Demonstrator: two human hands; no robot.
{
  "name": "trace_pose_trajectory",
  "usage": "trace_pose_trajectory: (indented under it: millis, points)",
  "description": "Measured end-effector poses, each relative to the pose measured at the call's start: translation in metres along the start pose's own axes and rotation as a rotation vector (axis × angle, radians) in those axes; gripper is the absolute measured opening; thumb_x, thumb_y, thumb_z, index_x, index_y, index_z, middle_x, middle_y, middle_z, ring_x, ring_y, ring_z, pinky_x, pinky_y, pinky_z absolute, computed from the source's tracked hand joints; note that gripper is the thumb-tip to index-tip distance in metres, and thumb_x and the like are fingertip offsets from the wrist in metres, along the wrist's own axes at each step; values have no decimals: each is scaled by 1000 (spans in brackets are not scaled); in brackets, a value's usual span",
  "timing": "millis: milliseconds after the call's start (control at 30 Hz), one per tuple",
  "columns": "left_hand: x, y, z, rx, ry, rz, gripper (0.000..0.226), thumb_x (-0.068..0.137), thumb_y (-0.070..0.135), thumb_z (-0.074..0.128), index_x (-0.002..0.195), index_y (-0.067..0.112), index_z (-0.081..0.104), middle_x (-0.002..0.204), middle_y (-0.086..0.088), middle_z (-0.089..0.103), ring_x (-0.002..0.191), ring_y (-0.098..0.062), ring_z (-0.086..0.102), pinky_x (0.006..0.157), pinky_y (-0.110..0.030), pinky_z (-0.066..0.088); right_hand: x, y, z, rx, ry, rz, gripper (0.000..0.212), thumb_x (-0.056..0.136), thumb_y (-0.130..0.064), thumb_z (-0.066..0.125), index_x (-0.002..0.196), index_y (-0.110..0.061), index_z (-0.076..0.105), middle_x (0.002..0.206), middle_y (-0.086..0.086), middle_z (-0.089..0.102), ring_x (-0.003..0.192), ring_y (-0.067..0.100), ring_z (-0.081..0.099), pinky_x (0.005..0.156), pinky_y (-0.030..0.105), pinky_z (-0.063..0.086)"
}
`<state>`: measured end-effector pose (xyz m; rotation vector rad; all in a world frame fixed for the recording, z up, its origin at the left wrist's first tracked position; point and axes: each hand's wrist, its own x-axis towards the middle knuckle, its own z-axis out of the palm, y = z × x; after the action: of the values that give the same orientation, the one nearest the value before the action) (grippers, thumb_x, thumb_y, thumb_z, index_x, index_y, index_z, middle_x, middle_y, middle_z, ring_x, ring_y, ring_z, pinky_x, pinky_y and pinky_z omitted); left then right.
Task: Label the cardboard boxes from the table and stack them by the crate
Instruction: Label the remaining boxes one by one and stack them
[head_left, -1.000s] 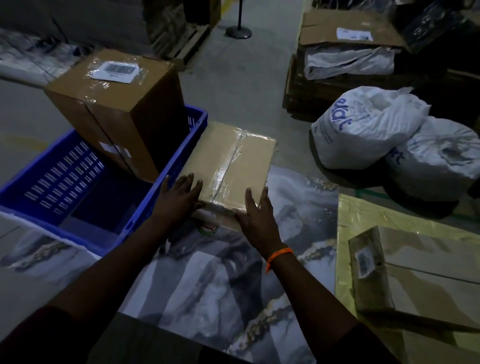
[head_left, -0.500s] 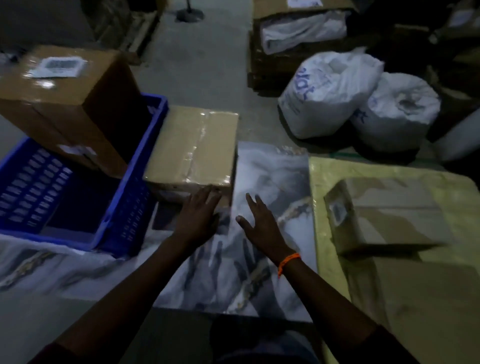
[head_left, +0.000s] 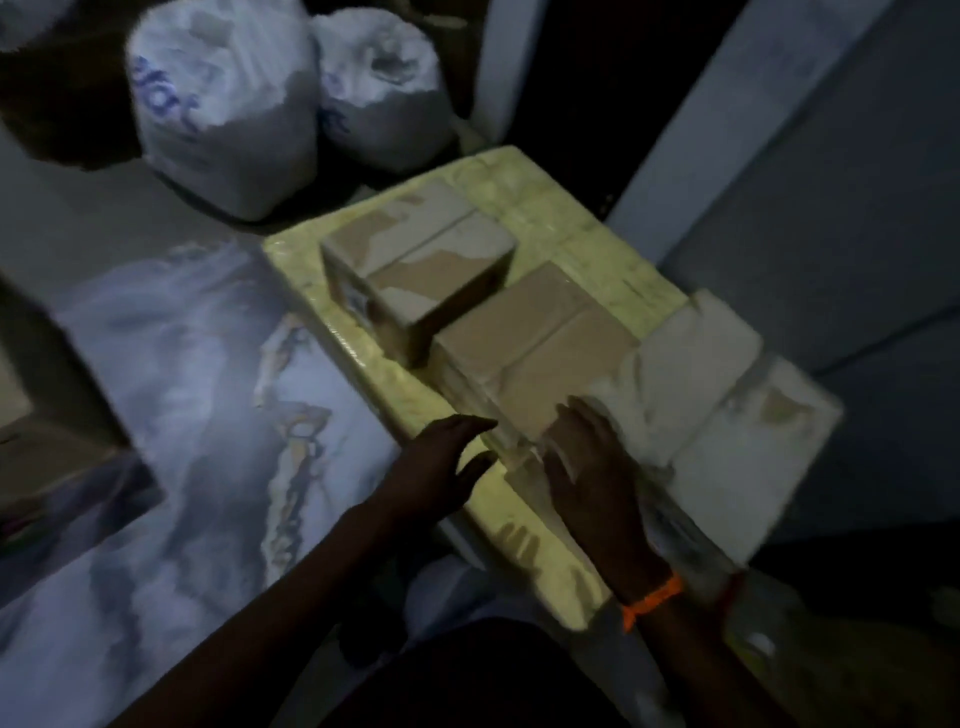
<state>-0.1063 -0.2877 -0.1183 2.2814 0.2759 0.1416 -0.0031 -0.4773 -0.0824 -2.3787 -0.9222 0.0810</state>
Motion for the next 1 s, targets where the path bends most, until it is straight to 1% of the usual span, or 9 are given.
trace_pose_trajectory:
  millis: [133, 200, 333, 467, 567, 667, 733, 933, 1000]
  points:
    - [32, 54, 38, -92, 16, 109, 59, 100, 47, 56, 149, 16, 48, 143, -6, 56, 123, -19, 58, 94, -27, 46, -47, 14, -47, -79, 268, 124, 32, 100, -24, 55, 124, -11, 71, 122, 7, 66, 112, 26, 58, 96, 24, 42]
    - [40, 72, 47, -149, 68, 74, 59, 99, 46, 59, 148, 16, 46, 141, -4, 55, 117, -16, 59, 87, -25, 48, -63, 19, -62, -65, 392, 250, 26, 98, -20, 65, 121, -9, 72, 121, 8, 64, 112, 28, 57, 99, 14, 35]
    - [63, 87, 56, -148, 80, 4, 65, 96, 48, 59, 145, 7, 49, 132, -14, 61, 115, -26, 60, 92, -30, 47, -75, 34, -81, 12, 530, 483, 61, 89, -18, 81, 142, -2, 55, 140, 25, 48, 130, 35, 45, 107, -1, 18]
    - [83, 96, 56, -223, -22, -139, 67, 94, 50, 65, 147, 12, 49, 131, -8, 64, 118, -21, 60, 85, -18, 41, -83, 50, -86, 117, 520, 607, 95, 88, -28, 83, 160, -1, 26, 164, 22, 22, 148, 32, 26, 112, 2, 11]
    - [86, 98, 60, -342, -46, -182, 64, 93, 45, 70, 148, 22, 48, 123, 6, 64, 97, 5, 60, 77, -5, 43, -89, 64, -87, 402, 516, 720, 89, 85, -26, 84, 156, -4, 35, 158, 15, 42, 143, 22, 43, 117, 21, 32]
    - [80, 98, 61, -501, -53, -230, 75, 82, 55, 73, 147, 27, 49, 128, 12, 65, 109, 4, 63, 101, -34, 53, -92, 75, -81, 615, 470, 704, 61, 88, -24, 80, 142, -10, 57, 133, 3, 67, 115, 5, 65, 89, 9, 51]
    - [76, 103, 54, -552, -36, -265, 71, 82, 50, 75, 145, 27, 52, 128, 8, 67, 113, -7, 65, 102, -46, 53, -92, 73, -78, 665, 471, 671, 63, 86, -32, 80, 143, -16, 57, 132, -3, 68, 112, -4, 65, 93, 13, 53]
    - [59, 110, -5, -632, 279, -296, 48, 86, 17, 77, 130, 24, 59, 110, 10, 66, 99, 3, 63, 83, -20, 53, -63, 34, -75, 795, 386, 479, 68, 87, -37, 78, 148, -23, 53, 137, -10, 66, 123, 3, 62, 105, 29, 52]
    - [42, 100, -34, -669, 404, -315, 46, 82, 18, 75, 125, 24, 61, 107, 0, 71, 99, -6, 68, 85, -26, 57, -48, 13, -67, 797, 345, 399, 70, 88, -36, 80, 150, -24, 50, 139, -10, 64, 125, 5, 62, 105, 31, 53]
